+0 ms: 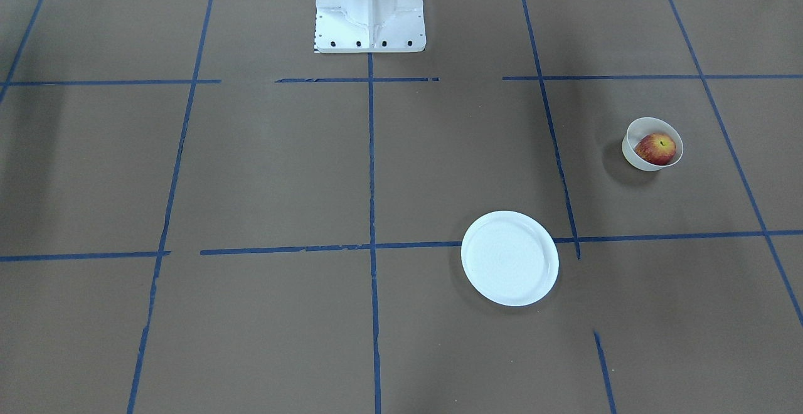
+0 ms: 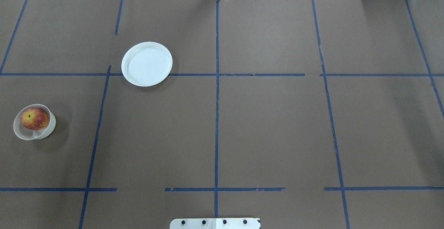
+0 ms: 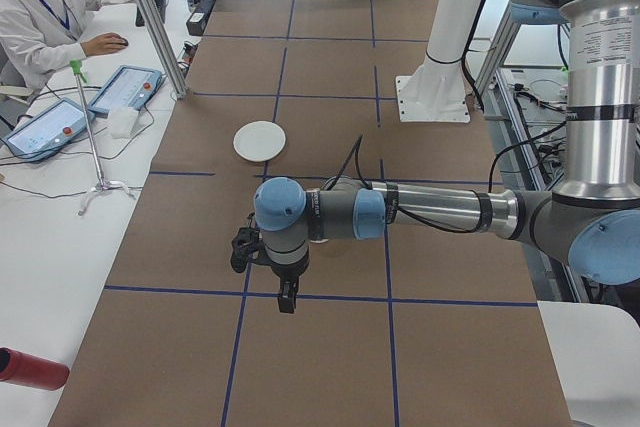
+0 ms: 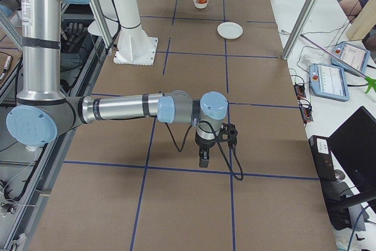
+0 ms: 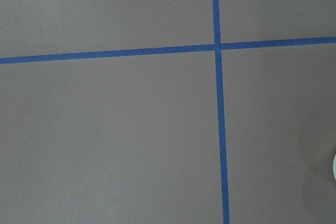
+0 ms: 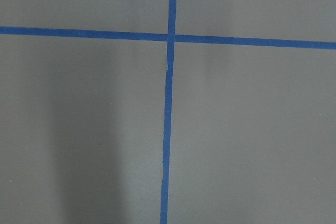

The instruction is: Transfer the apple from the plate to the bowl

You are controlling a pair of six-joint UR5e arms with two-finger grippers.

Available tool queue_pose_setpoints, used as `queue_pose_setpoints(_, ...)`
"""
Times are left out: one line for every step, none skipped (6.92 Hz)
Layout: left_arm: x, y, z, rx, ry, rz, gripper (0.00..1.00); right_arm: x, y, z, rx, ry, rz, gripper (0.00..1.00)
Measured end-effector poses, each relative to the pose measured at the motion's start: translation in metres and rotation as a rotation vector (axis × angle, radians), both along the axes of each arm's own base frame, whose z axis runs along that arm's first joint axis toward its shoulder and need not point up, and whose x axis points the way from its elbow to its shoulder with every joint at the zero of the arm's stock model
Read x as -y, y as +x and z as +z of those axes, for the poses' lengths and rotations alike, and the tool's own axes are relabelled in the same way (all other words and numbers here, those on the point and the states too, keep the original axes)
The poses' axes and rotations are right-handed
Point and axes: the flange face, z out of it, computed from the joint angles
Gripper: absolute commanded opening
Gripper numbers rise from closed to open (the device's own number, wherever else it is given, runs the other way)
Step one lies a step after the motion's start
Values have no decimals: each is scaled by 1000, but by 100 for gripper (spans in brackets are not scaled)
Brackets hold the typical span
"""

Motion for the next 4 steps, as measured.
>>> queue_pose_setpoints(-1,1,-1,-12,-1,1,100,0,0,0,0,0,0,100)
queue_pose_setpoints(-1,1,-3,-23,-1,1,100,0,0,0,0,0,0,100)
queue_pose_setpoints(-2,1,-6,-29,-4,-2,100,0,0,0,0,0,0,100)
queue_pose_setpoints(-3,0,-9,-32,-9,-5,100,0,0,0,0,0,0,100)
